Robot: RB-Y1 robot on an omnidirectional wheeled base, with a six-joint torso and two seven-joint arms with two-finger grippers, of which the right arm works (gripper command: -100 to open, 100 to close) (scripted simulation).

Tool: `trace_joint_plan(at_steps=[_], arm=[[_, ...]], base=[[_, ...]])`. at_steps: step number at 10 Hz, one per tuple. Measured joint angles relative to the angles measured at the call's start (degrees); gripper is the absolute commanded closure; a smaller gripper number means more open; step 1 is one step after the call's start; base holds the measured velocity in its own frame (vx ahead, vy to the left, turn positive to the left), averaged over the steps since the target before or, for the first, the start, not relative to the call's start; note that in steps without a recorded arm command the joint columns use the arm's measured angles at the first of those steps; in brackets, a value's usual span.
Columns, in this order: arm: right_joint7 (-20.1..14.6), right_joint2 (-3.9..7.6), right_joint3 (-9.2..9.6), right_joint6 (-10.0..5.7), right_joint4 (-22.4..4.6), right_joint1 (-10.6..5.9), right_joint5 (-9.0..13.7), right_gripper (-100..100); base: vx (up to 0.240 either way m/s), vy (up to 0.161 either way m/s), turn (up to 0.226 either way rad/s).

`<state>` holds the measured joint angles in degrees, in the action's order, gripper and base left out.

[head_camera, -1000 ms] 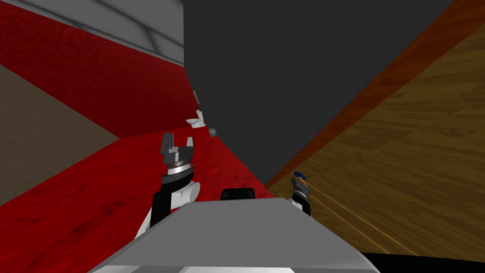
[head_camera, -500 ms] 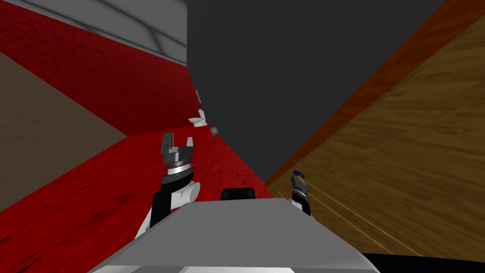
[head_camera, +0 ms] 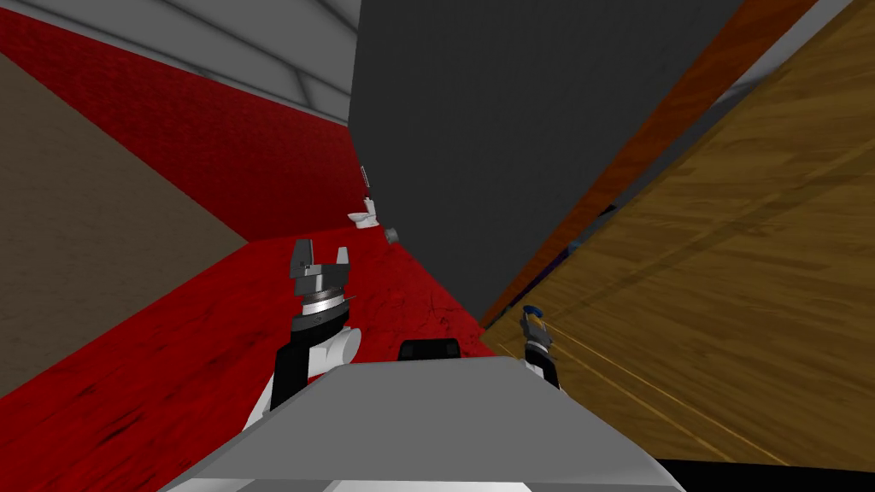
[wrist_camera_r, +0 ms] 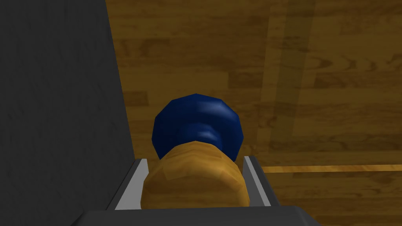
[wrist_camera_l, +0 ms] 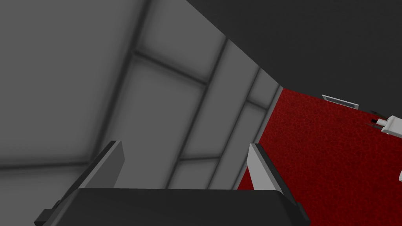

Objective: Pull the door open

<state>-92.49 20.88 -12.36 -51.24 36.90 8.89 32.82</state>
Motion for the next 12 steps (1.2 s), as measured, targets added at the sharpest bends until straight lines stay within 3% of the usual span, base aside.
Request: trace_joint_plan(at_steps=[3,6,9,12], arm=[[-1.09,0.1,1.64,-0.12,-0.01,0.05,-1.07,100],[-2.83,0.86,3.96,-1.04,1.29,1.22,-2.56,100],[-4.85,1.57,6.55,-2.09,3.35,3.52,-4.22,100],[-5.99,1.52,8.57,-3.25,3.61,4.87,-5.58,100]], base=[[-0.16,0.029,0.05],[-0.221,0.039,0.046],[-0.248,0.049,0.04],[-0.069,-0.002,-0.026]])
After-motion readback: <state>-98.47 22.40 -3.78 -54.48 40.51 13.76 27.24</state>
